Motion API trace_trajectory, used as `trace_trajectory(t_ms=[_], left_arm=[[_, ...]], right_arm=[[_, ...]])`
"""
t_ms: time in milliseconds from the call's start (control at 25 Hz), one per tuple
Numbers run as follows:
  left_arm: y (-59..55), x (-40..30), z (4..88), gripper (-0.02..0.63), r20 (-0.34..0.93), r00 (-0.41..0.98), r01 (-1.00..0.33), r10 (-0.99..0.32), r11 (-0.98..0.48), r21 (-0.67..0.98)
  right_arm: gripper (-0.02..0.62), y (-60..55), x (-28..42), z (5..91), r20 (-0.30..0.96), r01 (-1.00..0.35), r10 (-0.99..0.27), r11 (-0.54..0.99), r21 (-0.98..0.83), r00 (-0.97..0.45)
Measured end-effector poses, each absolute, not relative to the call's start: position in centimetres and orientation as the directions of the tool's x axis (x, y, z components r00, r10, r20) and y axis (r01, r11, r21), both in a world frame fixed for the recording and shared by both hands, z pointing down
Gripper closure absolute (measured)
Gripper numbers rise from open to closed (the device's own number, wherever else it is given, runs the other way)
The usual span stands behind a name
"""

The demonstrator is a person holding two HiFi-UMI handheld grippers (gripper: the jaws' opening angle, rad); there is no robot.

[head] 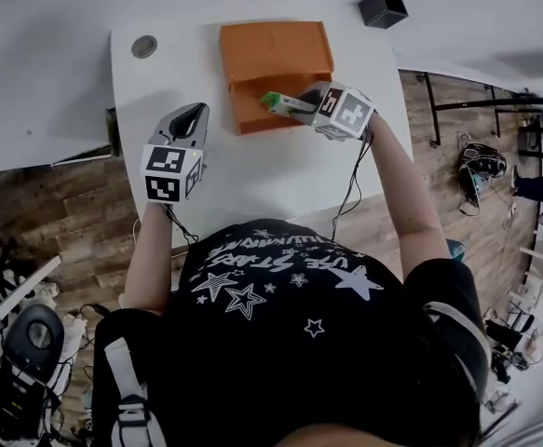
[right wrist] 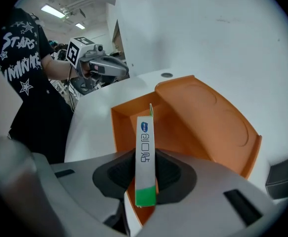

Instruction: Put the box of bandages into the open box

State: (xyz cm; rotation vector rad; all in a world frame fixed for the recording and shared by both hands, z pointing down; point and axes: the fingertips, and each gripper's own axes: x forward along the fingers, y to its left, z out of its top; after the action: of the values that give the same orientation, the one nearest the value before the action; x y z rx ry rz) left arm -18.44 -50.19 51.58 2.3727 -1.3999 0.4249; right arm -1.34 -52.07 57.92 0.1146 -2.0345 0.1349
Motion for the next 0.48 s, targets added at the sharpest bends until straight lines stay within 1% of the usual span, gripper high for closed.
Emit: trace_trajectory(t_ms=[120, 240, 320, 480], left_arm=[[-50.8, -18.0, 51.9, 0.586, 0.431, 0.477, -0.876, -0.766, -0.456, 0.160], [-51.8, -18.0, 52.4, 0.586, 0.438, 0.486, -0.871, -0.756, -0.460, 0.173], [-52.3, -18.4, 52.8, 0.586, 0.443, 0.488, -0.870, -0.752, -0.457, 0.184], [-53.1, -19.1, 53.6, 0.586, 0.450, 0.489, -0.871, -0.747, -0.448, 0.202]], right_arm=[[0.485, -52.0, -1.7, 58.7, 0.897, -0.109, 0.052, 0.988, -0.111, -0.440], [0.485, -52.7, -2.3, 59.3, 0.896, -0.099, 0.092, 0.984, -0.149, -0.434], [0.483, -53.3, -2.9, 59.5, 0.895, -0.100, 0.088, 0.984, -0.145, -0.437], [0.471, -54.8, -3.7, 59.7, 0.897, -0.088, 0.029, 0.993, -0.076, -0.442]])
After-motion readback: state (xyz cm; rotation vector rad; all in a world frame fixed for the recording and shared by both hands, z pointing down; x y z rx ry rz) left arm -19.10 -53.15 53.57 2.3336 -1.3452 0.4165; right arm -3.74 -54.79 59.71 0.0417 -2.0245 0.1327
